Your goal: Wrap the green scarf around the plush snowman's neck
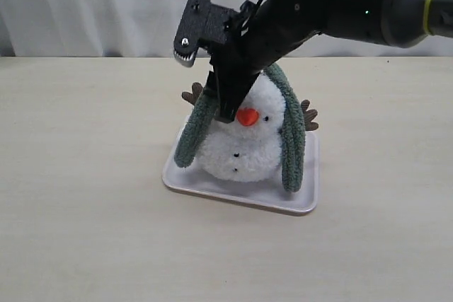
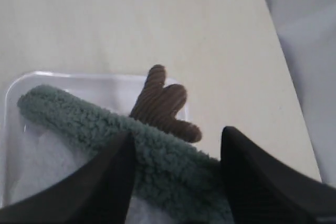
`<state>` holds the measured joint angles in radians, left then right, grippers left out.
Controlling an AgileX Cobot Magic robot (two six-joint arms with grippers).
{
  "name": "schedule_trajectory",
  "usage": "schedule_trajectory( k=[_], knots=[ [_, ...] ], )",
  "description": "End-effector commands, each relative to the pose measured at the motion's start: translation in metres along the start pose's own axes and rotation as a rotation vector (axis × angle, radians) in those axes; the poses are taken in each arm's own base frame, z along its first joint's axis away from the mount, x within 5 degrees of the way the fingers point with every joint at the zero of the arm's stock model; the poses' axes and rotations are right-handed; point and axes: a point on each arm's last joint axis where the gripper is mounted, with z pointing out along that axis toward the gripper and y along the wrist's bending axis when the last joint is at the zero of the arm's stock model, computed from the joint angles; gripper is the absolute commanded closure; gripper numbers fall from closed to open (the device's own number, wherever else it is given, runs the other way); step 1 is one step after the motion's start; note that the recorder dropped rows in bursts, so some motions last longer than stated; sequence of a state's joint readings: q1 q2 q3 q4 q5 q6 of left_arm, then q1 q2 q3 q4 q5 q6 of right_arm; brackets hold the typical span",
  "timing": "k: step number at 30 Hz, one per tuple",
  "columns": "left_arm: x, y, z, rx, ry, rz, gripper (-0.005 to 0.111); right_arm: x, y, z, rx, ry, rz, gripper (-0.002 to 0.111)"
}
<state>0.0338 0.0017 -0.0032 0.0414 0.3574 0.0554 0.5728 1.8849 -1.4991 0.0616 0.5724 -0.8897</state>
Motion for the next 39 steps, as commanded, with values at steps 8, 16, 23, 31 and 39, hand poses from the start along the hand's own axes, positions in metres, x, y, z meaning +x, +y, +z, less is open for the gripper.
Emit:
schedule_trajectory(
  k=[8, 16, 23, 31, 39],
  knots=[
    [0.000, 0.000, 0.000, -0.001, -0.010, -0.005, 0.107, -0.010, 0.026, 0.003, -0.067, 0.114, -0.333, 0.060],
    [0.000, 0.000, 0.000, -0.001, -0.010, -0.005, 0.107, -0.003, 0.033, 0.024, -0.111, 0.154, -0.274, 0.060],
    [0.000, 0.000, 0.000, -0.001, -0.010, -0.005, 0.107, 0.001, 0.039, 0.031, -0.157, 0.175, -0.221, 0.060],
    [0.000, 0.000, 0.000, -0.001, -0.010, -0.005, 0.107, -0.008, 0.030, 0.007, -0.105, 0.134, -0.196, 0.060],
    [0.000, 0.000, 0.000, -0.001, -0.010, -0.005, 0.107, -0.015, 0.017, -0.031, -0.015, 0.106, -0.119, 0.060]
  ],
)
